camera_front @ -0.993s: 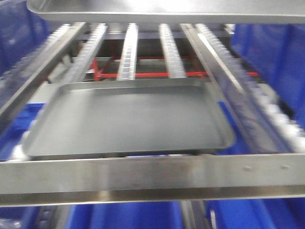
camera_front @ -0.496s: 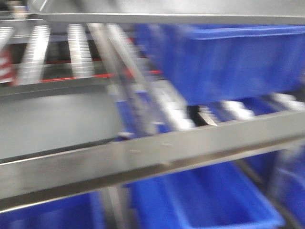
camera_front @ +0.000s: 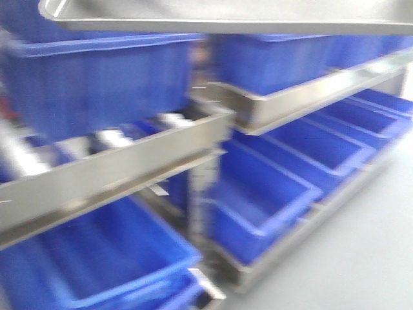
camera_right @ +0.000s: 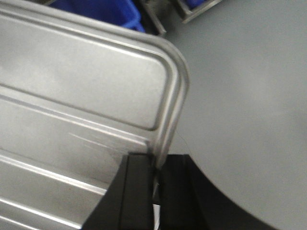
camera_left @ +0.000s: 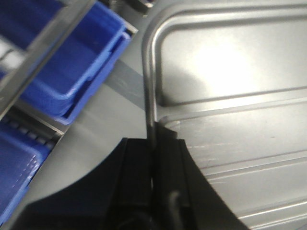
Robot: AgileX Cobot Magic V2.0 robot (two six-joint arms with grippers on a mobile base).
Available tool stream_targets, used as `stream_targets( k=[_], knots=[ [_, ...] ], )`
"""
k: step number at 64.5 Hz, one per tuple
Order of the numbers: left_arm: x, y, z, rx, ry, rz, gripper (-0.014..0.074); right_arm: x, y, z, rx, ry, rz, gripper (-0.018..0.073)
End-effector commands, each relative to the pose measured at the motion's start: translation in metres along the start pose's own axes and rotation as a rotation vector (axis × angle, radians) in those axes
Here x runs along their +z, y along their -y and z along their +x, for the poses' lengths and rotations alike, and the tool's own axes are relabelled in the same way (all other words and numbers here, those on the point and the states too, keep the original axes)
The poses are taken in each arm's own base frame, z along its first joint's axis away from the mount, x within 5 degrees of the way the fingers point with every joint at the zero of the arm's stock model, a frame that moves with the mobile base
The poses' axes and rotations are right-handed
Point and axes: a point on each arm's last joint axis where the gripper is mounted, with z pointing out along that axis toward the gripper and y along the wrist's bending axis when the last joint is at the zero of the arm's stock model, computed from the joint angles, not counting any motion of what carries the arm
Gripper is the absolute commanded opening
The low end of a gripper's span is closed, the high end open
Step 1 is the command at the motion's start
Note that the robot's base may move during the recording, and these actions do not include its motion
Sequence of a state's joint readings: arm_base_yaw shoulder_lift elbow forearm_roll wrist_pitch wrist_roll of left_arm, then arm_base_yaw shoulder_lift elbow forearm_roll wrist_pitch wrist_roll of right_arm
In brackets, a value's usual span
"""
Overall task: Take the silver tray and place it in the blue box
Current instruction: 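Turn the base away from the shelf holding the tray aloft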
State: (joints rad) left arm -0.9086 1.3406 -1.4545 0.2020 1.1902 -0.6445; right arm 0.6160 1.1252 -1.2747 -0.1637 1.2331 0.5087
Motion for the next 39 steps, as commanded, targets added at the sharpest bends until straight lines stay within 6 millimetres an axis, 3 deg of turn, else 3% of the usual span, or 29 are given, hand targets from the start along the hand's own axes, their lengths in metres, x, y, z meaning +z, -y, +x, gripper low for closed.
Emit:
stream_targets(
  k=[1,39],
  knots=[
    [-0.0182,-0.0035,-0.0052,0.043,0.079,-0.005,-0.0104,-0.0136,0.0065,-0.0068,-0.036,0.085,0.034,0.0058],
    [-0.0182,-0.0035,-0.0052,0.043,0.079,-0.005,-0.0104,-0.0136,0.0065,-0.0068,-0.036,0.085,0.034,0.0058]
  ],
)
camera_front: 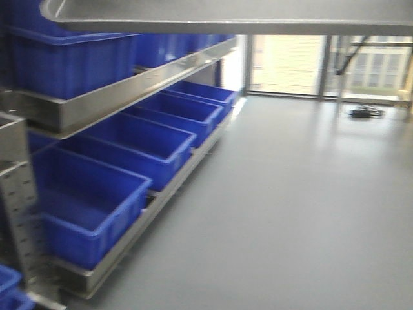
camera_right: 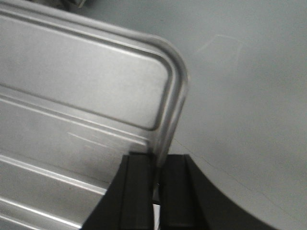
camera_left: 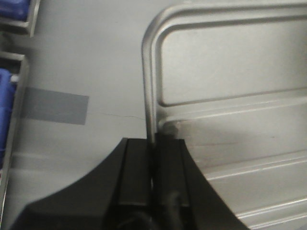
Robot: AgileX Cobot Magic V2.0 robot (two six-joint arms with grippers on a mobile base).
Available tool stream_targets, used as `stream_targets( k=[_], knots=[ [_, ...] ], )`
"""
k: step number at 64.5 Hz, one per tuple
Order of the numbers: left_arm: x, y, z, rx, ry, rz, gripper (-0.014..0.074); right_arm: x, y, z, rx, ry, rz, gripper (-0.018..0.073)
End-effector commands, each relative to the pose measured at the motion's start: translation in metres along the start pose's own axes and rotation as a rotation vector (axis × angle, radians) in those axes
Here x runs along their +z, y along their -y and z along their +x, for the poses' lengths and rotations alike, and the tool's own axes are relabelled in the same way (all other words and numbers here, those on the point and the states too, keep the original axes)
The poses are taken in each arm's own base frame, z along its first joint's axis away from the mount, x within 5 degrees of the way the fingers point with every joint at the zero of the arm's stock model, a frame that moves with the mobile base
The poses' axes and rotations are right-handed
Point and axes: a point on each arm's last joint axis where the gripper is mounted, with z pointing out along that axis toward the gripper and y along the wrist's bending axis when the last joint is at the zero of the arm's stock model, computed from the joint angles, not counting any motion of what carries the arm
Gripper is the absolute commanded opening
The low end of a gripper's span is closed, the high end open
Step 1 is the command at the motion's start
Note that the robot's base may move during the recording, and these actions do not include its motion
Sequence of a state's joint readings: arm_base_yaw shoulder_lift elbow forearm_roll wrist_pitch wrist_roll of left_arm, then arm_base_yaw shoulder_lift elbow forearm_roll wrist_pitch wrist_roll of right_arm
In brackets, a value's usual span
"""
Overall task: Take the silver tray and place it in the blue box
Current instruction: 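Turn the base away from the shelf holding the tray aloft, then drive across the floor toward the window carrying the tray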
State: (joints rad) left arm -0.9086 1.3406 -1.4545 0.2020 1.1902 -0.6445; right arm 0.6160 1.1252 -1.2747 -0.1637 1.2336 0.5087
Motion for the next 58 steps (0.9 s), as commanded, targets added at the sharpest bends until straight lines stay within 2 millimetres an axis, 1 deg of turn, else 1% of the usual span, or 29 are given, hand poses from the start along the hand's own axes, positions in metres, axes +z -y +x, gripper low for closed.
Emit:
stream_targets(
  k=[1,58],
  knots=[
    [-0.0182,-0.0035,-0.0052,0.043,0.079,-0.005,-0.0104,-0.0136,0.0065,-0.0068,-0.036,0.086,0.033,0.0058],
    [-0.0182,-0.0032,-0.005,0.041,0.077,-0.002,-0.0104,-0.0136,0.0065,-0.0068,-0.036,0.086,0.033,0.0058]
  ],
)
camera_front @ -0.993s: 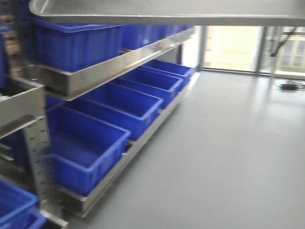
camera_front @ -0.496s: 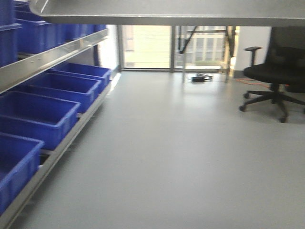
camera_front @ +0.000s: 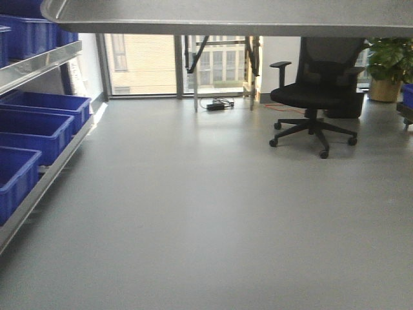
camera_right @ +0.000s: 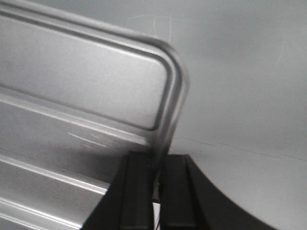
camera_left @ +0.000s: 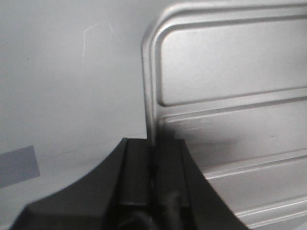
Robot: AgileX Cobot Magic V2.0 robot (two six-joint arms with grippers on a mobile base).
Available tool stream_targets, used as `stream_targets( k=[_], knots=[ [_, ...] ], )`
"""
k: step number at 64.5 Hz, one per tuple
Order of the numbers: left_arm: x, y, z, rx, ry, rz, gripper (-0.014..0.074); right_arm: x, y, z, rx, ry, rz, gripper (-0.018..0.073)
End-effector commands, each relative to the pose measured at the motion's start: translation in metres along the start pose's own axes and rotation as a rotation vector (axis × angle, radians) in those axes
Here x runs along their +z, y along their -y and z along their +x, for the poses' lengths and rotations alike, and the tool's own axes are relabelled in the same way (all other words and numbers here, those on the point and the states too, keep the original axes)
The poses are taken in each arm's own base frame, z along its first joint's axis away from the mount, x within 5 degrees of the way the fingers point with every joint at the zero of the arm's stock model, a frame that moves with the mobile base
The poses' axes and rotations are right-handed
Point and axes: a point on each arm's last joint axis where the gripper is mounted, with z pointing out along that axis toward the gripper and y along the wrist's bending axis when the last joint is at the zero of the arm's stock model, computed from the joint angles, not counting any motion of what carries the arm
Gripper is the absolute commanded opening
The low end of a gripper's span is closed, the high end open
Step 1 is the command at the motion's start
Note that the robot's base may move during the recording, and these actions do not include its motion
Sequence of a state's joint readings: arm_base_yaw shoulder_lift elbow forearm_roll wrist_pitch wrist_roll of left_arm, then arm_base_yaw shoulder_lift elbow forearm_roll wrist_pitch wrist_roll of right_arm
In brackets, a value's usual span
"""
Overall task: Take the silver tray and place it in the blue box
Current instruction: 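Drive across the floor toward the window carrying the tray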
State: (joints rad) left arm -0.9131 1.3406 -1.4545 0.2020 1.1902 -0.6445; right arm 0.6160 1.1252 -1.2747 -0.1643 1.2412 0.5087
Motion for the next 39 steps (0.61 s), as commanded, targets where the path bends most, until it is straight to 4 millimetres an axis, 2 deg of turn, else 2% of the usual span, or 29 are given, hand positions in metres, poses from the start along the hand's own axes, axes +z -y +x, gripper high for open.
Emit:
stream_targets(
  k=[1,39],
  knots=[
    [-0.018,-0.0043,-0.0055,0.038,0.078,-0.005,-0.0104,-0.0136,0.0061,-0.0073,-0.036,0.092,0.029,0.0058],
    [-0.018,-0.0036,-0.0051,0.035,0.073,0.002,-0.0104,-0.0136,0.0061,-0.0073,-0.036,0.092,0.029,0.0058]
  ],
)
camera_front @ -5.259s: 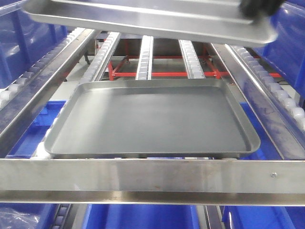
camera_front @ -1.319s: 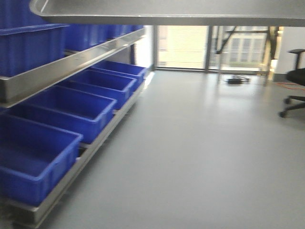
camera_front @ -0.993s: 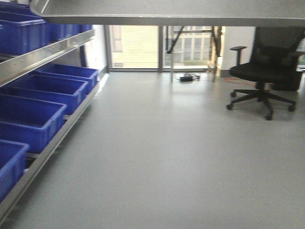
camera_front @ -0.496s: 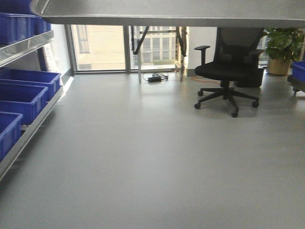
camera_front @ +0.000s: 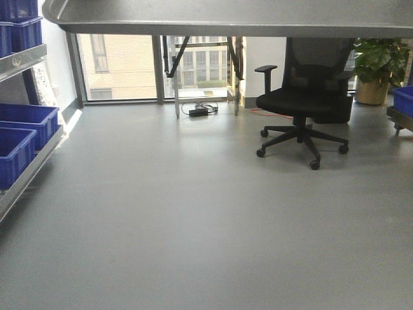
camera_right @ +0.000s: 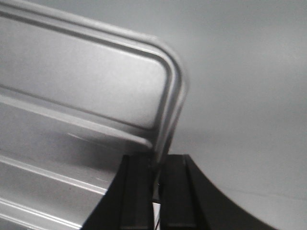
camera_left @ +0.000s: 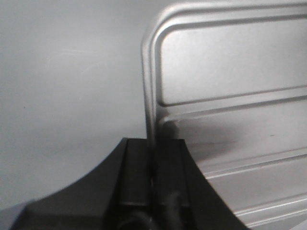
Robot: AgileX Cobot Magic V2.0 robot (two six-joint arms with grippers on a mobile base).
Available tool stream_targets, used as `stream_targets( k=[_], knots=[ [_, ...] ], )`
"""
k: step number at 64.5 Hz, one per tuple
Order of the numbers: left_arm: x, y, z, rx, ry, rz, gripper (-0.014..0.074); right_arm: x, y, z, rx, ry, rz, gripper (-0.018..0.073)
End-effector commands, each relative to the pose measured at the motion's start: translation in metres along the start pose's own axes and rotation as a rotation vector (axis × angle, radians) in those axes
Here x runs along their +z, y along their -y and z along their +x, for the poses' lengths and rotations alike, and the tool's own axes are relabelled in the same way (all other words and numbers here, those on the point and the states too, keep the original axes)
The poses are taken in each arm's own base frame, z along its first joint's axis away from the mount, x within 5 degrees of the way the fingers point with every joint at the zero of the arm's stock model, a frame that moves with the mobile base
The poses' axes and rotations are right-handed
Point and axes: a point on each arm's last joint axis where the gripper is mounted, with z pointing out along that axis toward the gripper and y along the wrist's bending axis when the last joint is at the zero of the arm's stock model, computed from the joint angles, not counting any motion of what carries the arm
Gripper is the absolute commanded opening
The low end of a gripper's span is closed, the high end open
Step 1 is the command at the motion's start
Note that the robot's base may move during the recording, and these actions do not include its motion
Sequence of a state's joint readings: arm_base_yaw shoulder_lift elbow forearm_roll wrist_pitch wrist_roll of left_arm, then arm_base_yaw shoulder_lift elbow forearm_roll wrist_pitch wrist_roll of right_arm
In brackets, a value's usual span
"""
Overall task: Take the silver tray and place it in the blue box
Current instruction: 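Drive across the floor toward the window carrying the tray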
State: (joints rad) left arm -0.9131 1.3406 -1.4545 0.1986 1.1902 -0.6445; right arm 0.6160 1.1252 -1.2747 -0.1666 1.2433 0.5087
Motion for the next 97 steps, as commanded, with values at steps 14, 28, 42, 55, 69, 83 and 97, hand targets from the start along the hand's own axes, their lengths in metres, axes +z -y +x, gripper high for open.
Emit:
stream_targets(
  k=[14,28,42,55,69,83,97],
  knots=[
    [-0.018,-0.0036,-0.0051,0.035,0.073,0.002,-0.0104,-0.0136,0.0059,-0.0074,-0.035,0.093,0.026,0.0058],
    [-0.018,-0.0037,-0.0051,0.035,0.074,0.001,-0.0104,-0.0136,0.0058,-0.0075,-0.035,0.095,0.025,0.0058],
    [-0.018,-0.0025,-0.0042,0.029,0.064,0.014,-0.0104,-0.0136,0.0058,-0.0075,-0.035,0.095,0.025,0.0058],
    [-0.0179,-0.0022,-0.004,0.028,0.062,0.017,-0.0104,-0.0136,0.0058,-0.0075,-0.035,0.095,0.025,0.0058],
    [-0.0179,-0.0022,-0.004,0.028,0.062,0.017,-0.0104,-0.0136,0.0058,-0.0075,-0.035,0.095,0.025,0.0058],
    [-0.0179,-0.0028,-0.0044,0.027,0.063,0.015,-0.0104,-0.0136,0.0058,-0.0076,-0.035,0.096,0.025,0.0058],
    [-0.0179,-0.0027,-0.0043,0.026,0.062,0.016,-0.0104,-0.0136,0.0058,-0.0076,-0.035,0.095,0.025,0.0058]
  ],
)
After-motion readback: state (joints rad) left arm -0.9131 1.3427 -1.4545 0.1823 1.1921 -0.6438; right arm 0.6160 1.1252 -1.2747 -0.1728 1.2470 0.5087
